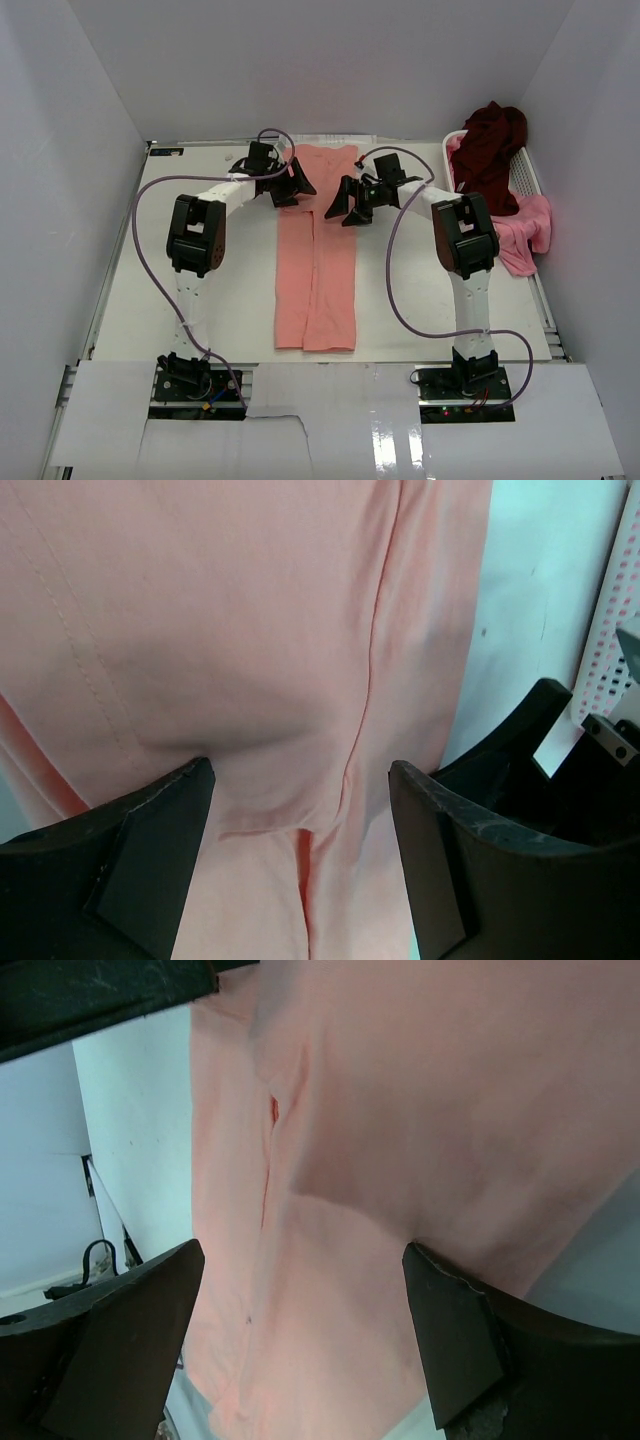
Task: Fold and stack the t-shirts
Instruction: Rotate the tshirt 90 degrees, then grab the bottom of the folded rectangular tshirt with both arms
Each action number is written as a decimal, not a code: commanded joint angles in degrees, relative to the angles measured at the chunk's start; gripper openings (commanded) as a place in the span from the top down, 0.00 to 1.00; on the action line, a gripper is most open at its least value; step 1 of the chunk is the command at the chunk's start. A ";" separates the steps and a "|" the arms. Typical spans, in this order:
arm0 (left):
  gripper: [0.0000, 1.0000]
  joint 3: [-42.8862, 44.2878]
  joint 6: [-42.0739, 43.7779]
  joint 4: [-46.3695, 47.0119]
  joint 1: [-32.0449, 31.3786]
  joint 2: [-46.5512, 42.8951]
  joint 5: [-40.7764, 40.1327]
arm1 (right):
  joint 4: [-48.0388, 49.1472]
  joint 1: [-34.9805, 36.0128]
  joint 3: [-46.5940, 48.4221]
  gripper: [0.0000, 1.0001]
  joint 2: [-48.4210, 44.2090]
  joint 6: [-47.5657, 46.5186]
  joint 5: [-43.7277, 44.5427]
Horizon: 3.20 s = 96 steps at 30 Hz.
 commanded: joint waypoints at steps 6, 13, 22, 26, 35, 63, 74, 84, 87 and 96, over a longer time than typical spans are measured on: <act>0.18 7.45 0.62 -3.88 1.05 1.98 -0.34 | -4.46 -2.32 2.37 0.11 1.98 -3.32 3.36; 0.14 6.83 2.02 -3.53 1.13 -8.19 -1.47 | -9.09 -2.14 6.57 0.09 -0.04 -6.30 3.09; 0.13 -0.96 2.81 -8.71 1.05 -28.06 -3.32 | -13.25 -0.22 0.93 0.08 -13.29 -9.91 5.09; 0.13 -22.09 1.59 -8.54 1.05 -40.80 -2.71 | -11.41 3.03 -17.06 0.08 -26.47 -9.92 10.55; 0.17 -54.58 -2.63 -7.83 -4.12 -61.12 -3.94 | -9.29 14.11 -47.10 0.13 -50.66 -2.01 19.34; 0.21 -65.68 -15.99 -15.39 -26.11 -62.54 -24.86 | -6.13 32.14 -53.35 0.38 -48.65 9.95 29.02; 0.39 -66.99 -17.22 -14.78 -26.46 -58.41 -29.43 | -7.01 32.31 -53.26 0.74 -48.21 10.30 30.25; 0.47 -68.22 -18.01 -14.34 -26.90 -57.08 -28.64 | -6.57 32.31 -53.97 0.76 -47.94 10.74 29.72; 0.53 -69.27 -18.45 -14.34 -26.99 -58.14 -27.68 | -6.57 32.31 -54.32 0.76 -47.94 10.83 29.63; 0.67 -71.74 -19.60 -15.39 -27.17 -61.84 -26.70 | -6.30 32.23 -55.02 0.86 -47.86 11.18 29.63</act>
